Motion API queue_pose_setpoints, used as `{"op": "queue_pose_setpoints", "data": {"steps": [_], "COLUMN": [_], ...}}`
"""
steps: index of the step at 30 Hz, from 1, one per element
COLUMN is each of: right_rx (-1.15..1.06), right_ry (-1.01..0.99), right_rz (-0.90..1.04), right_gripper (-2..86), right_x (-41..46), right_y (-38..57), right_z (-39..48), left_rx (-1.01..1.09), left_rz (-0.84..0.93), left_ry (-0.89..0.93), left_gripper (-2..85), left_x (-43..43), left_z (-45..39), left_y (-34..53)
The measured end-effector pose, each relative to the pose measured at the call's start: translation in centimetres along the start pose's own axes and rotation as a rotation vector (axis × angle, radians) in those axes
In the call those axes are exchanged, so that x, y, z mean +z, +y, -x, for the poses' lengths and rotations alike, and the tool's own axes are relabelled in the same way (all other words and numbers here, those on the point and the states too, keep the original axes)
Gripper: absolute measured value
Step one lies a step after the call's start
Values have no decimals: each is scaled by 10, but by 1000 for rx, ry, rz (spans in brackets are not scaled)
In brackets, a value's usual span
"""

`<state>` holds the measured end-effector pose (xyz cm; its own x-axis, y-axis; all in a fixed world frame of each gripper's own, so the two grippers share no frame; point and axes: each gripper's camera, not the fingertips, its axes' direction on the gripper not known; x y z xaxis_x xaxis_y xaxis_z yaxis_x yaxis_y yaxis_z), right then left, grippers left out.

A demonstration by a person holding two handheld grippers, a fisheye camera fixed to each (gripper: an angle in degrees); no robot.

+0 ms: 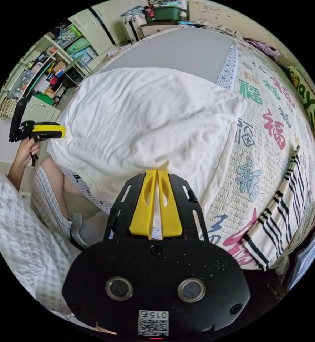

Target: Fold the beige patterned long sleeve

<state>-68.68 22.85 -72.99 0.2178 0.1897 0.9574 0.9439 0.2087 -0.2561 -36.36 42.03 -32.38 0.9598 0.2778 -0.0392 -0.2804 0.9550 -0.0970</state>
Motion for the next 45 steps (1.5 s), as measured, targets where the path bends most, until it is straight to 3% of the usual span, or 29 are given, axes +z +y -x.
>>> {"op": "queue_pose_setpoints", "data": {"steps": [3,6,10,16,24,32,37,40,45], "right_rx": [76,298,346,386,445,508,508,536,694], "right_ry": [-41,-223,-248,-86,-188,-256,-277,-305,-214], "right_rz": [-66,-134,-292,-395,-531,-645,-629,-640,-646], "right_gripper": [-5,-4,-5,-6,-6,-6,-5,-5,-6], "right_x": [12,18,-18,-30,-19,-19,-15,-15,-25], "right_y": [34,73,156,288,421,516,537,548,558], "right_z": [-4,-25,3,58,69,69,89,104,148], "left_rx": [19,115,10,-127,-72,-56,-103,-170,-309], "left_rz": [-24,-45,-23,-340,-538,-602,-533,-480,-535], "left_ry": [-109,-222,-176,-71,-86,-16,-6,26,-39], "left_gripper": [-7,-7,-7,-7,-6,-3,-7,-8,-8], "left_x": [-3,-2,-10,-76,-117,-130,-123,-113,-99], "left_z": [-30,-58,-64,-115,-217,-274,-283,-286,-318], "left_y": [17,30,42,115,184,222,237,242,251]}}
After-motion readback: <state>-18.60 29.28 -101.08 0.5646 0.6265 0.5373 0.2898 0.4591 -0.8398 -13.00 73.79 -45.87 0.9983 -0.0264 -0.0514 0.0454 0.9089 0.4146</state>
